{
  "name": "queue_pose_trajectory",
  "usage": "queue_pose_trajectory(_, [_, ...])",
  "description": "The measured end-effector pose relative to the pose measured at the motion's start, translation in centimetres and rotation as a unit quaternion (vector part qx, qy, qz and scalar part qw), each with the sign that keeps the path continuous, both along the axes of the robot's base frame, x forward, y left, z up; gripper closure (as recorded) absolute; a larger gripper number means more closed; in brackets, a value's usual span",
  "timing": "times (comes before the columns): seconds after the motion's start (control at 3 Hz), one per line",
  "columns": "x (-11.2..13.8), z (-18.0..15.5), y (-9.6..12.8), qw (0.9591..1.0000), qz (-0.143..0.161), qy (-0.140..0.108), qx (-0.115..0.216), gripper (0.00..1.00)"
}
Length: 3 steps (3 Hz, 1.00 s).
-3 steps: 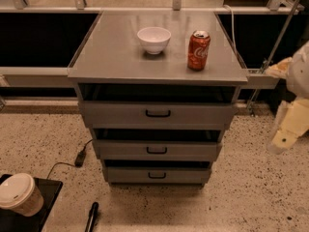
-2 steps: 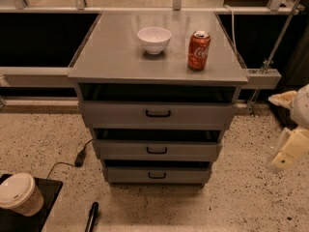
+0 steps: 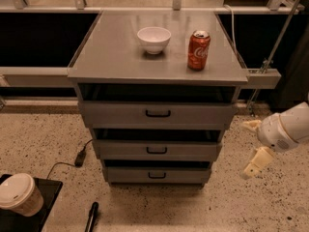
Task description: Open top drawer
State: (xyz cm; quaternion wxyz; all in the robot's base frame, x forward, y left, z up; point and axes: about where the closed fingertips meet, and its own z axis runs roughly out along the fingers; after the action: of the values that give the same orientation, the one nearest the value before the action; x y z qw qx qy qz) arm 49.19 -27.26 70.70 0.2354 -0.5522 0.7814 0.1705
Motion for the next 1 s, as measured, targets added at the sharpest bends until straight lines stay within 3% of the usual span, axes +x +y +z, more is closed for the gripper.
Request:
queue_pose_trajectory(0.33, [0.0, 0.1, 0.0, 1.0000, 0.000, -0.001, 0.000, 0.00])
queue_pose_trajectory(0.67, [0.9, 0.1, 2.1, 0.9994, 0.015, -0.007, 0.031, 0.00])
queue_pose_trajectory(1.0, [3.3, 2.1, 6.6, 0.9951, 0.043, -0.034, 0.082, 0.00])
